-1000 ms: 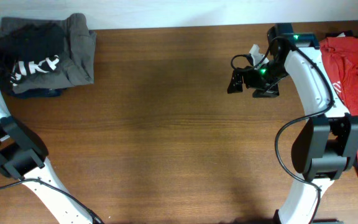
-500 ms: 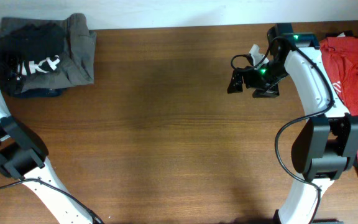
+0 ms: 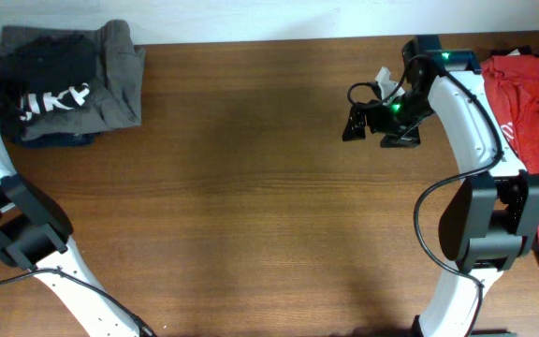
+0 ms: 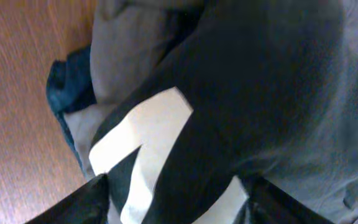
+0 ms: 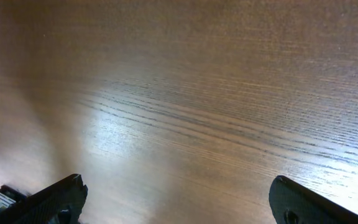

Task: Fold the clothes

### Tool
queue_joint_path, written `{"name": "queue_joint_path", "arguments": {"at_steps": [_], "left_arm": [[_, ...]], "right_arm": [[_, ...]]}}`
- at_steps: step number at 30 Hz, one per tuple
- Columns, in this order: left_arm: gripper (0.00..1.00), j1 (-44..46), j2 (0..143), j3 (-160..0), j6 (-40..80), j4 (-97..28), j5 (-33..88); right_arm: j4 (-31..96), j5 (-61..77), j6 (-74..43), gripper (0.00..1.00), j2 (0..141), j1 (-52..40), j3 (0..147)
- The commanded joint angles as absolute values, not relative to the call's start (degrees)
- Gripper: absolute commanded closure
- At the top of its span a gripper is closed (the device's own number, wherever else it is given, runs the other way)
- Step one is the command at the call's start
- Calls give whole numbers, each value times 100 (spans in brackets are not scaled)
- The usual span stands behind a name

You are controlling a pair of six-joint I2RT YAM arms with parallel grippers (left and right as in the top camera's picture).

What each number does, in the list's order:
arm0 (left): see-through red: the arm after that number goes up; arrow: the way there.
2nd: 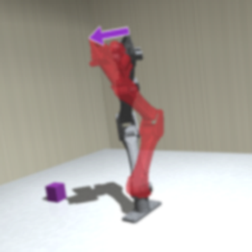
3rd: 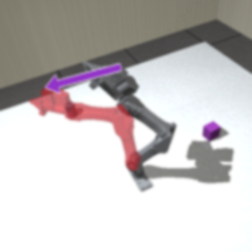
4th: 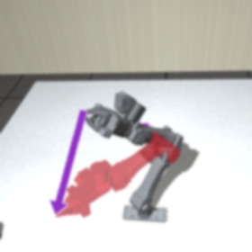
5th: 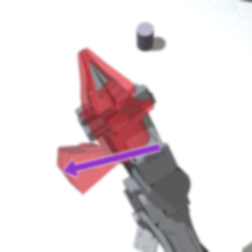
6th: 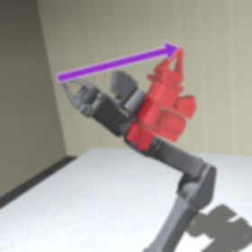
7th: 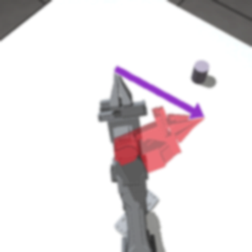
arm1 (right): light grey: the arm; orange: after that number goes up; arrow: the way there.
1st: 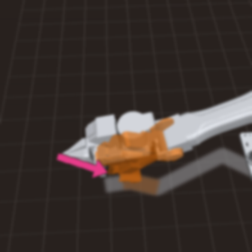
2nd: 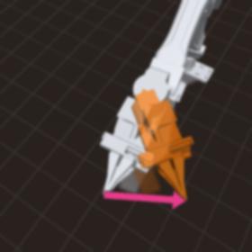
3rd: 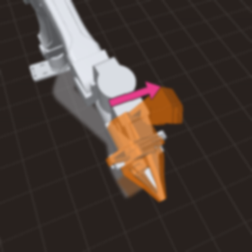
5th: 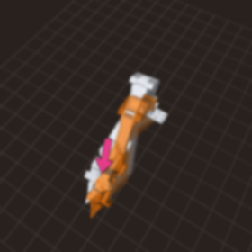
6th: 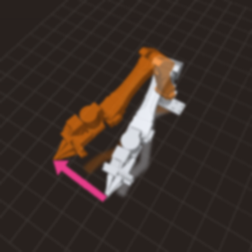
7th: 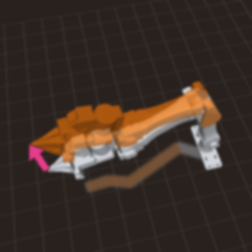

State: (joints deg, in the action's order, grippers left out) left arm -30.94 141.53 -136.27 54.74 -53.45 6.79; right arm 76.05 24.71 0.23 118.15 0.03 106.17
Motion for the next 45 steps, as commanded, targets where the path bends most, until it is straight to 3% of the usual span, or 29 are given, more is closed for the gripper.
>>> {"name": "queue_joint_path", "arguments": {"at_steps": [1, 11, 13, 19, 26, 33, 41, 45], "left_arm": [[37, -3131, 13992, -13587, 5505, -5295, 467], [45, -3129, 13992, -13587, 5505, -5325, 727], [37, -3129, 13992, -13587, 5509, -5349, 1188], [29, -3076, 13992, -13587, 6296, -5555, 1649], [29, -3015, 13992, -13579, 6466, -5489, 733], [30, -3044, 14025, -13579, 6466, -5398, 591], [39, -3044, 14317, -13579, 6464, -5242, 615], [50, -3059, 14331, -13579, 6287, -5157, 473]], "right_arm": [[7634, 2523, 56, 1, 11850, 34, 10591], [7638, 2523, 56, 1, 11850, 34, 10591], [7636, 2523, 56, 2, 11850, 34, 10591], [7636, 2523, 56, 1, 11850, 34, 10591], [7679, 2523, 58, 1, 11850, 34, 10591], [7677, 2523, 56, 1, 11850, 34, 10591], [7762, 2523, 56, 1, 11850, 34, 10591], [7780, 2523, 56, 1, 11850, 34, 10591]]}}
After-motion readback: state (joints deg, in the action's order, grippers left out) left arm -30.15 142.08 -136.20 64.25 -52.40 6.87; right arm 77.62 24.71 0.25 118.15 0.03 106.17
